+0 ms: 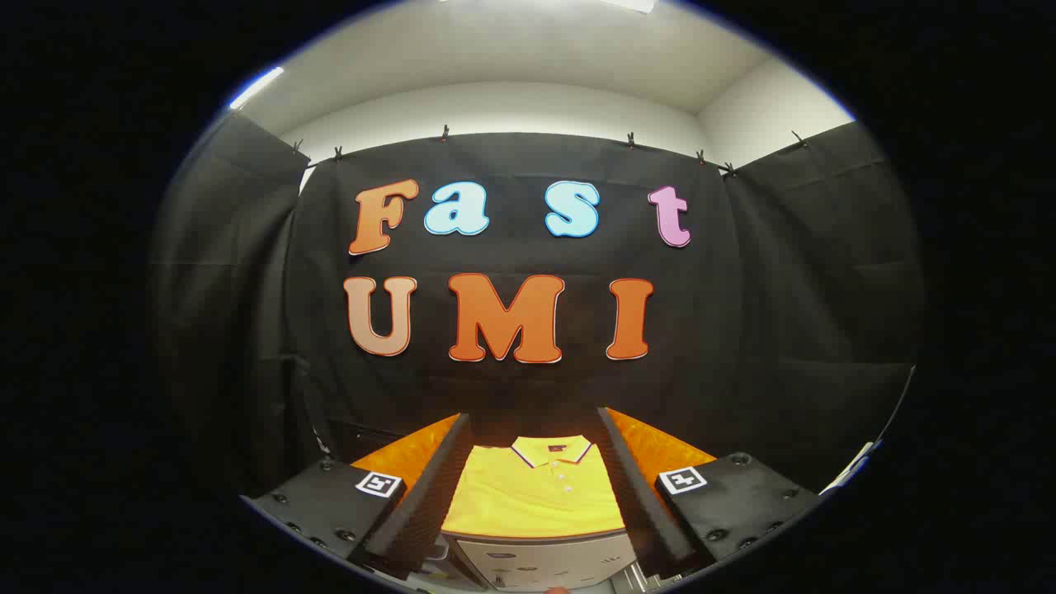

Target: Put the clothes into the washing machine and then close the washing machine lid.

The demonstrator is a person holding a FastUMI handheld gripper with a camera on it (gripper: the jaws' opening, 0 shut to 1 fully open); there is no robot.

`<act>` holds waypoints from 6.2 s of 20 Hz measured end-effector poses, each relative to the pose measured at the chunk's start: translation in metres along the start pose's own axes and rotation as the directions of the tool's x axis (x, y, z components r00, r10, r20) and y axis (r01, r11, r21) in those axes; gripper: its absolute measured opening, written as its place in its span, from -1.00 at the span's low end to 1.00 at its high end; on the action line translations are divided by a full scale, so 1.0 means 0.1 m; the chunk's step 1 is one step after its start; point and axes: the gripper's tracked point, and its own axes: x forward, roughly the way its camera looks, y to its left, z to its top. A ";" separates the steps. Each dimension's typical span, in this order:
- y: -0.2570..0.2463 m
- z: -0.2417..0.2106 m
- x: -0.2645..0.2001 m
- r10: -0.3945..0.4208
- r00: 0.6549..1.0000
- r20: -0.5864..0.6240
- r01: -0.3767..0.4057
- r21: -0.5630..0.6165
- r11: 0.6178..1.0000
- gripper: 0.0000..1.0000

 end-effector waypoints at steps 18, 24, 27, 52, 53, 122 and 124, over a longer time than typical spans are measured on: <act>0.03 0.02 0.11 0.003 1.000 -0.007 -0.003 -0.009 1.000 0.95; 0.05 0.01 0.17 -0.003 1.000 -0.012 0.003 0.001 1.000 0.95; 0.10 0.04 0.22 -0.004 1.000 -0.015 0.004 -0.008 1.000 0.95; -0.63 -1.69 1.94 -0.052 0.907 -0.418 0.065 0.017 0.998 0.96; -0.67 -1.82 2.03 -0.051 0.893 -0.447 0.065 0.014 0.998 0.96; 2.40 -0.68 1.63 0.424 0.889 -0.173 -0.282 0.521 0.805 -0.84; 2.67 -0.74 1.62 0.445 0.878 -0.176 -0.300 0.522 0.799 -0.84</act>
